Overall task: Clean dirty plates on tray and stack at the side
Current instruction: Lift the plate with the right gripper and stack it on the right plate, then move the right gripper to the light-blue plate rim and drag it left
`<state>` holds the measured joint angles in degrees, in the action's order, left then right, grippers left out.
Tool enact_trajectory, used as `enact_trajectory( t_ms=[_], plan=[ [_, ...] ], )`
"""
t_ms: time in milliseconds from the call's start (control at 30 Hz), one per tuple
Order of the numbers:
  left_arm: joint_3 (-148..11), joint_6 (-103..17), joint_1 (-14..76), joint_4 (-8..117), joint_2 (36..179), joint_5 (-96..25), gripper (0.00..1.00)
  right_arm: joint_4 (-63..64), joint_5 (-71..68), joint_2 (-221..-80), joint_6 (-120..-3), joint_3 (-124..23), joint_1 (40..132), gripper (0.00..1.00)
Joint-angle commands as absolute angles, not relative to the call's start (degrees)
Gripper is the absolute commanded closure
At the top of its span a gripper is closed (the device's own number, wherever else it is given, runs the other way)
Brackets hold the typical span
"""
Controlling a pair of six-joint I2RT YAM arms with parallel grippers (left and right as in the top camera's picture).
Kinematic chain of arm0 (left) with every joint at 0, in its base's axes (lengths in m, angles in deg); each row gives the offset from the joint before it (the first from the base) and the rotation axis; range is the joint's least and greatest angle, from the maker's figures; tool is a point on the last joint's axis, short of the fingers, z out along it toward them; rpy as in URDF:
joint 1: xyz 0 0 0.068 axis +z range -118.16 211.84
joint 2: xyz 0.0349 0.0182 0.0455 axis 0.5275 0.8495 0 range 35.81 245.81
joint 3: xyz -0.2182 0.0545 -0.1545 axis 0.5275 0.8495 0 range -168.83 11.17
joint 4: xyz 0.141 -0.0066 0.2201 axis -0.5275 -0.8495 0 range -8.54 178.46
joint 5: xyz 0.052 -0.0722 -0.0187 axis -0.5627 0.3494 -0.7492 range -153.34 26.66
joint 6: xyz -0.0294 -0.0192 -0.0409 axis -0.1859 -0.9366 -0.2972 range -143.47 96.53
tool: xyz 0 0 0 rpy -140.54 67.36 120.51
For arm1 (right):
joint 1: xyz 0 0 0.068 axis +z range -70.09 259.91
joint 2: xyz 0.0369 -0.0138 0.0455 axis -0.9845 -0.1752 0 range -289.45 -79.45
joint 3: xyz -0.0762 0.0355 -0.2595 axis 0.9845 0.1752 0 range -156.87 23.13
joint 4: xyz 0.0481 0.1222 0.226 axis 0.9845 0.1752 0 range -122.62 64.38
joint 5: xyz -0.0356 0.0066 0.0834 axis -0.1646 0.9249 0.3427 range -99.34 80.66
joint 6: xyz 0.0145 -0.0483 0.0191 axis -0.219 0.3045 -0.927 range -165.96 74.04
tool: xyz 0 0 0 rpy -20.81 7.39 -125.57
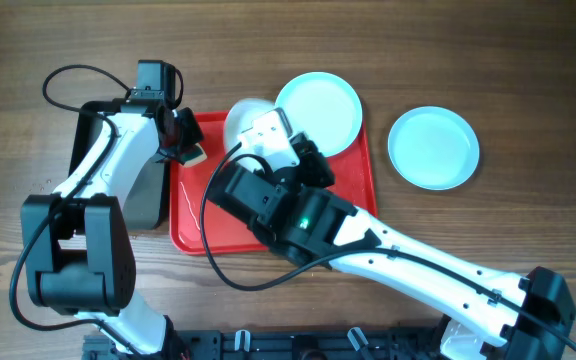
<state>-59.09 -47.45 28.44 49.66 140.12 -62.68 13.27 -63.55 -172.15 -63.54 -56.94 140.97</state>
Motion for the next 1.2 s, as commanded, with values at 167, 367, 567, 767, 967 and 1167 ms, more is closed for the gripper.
enact_trajectory(
  t_ms=[167,367,567,767,967,1167],
  plan=[
    [-59.7,-48.4,28.3,49.8,139.7,-63.7,0.96,15.0,-20.5,-171.7,-68.4,-57.0,121.8,0.96],
    [-59.7,-48.4,28.3,49.9,139.7,-63.7,0.96,15.7,4.4,-171.9,-68.7,-57.0,88.2,0.96],
    [-59.7,-48.4,28.3,49.9,139.7,-63.7,0.96,21.1,3.4,-173.5,-71.3,-57.0,67.3,0.96],
    [-59.7,-48.4,28.3,49.9,139.7,-63.7,0.96,18.8,-3.0,-175.7,-73.4,-52.5,59.3,0.96],
    [-59.7,-48.4,28.3,49.9,139.7,-63.7,0.96,14.7,-3.0,-178.1,-73.4,-48.1,58.5,0.96],
    [-59.7,-48.4,28.3,50.3,139.7,-63.7,0.96,14.0,-2.9,-179.4,-71.4,-47.7,60.4,0.73]
  ],
)
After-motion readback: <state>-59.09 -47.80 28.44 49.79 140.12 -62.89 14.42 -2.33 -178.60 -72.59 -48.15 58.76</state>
